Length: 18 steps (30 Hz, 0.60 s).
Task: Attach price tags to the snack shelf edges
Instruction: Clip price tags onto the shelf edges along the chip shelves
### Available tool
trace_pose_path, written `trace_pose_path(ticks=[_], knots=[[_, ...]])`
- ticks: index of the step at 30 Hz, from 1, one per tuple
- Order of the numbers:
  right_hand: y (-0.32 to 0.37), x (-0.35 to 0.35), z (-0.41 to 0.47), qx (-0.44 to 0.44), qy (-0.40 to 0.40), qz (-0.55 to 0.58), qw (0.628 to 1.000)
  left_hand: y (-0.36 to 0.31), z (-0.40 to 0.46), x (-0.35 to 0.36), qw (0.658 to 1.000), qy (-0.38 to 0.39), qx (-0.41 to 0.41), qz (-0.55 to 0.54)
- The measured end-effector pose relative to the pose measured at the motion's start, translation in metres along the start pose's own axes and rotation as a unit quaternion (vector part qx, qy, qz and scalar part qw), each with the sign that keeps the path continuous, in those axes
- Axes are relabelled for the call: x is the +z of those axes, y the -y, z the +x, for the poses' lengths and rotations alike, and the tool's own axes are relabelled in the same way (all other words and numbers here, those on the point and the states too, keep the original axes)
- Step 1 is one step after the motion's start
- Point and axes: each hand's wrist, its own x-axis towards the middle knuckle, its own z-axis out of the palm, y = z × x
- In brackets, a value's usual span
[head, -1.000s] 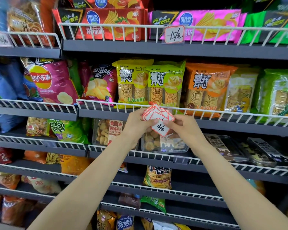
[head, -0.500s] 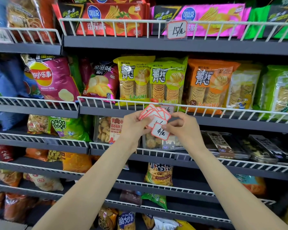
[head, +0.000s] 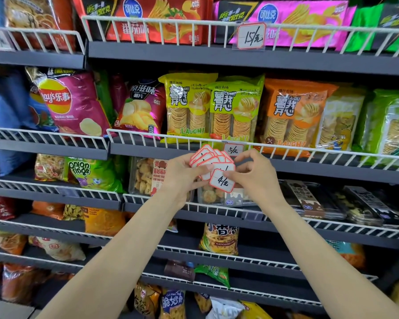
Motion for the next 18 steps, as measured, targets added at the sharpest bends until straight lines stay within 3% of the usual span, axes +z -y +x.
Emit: trace_pose_path(ticks=[5,18], knots=[[0.0004,0.0030,-0.0038,-0.052,-0.021,-0.033,0.998,-0.0011,-0.0002,-0.0002,0.998,-0.001,0.018,0.062],[0.0074,0.0083,-0.0059,-0.063,0.016,-0.025,0.998,-0.0032,-0.0017,0.0019,0.999,-0.031,0.034,-0.010]])
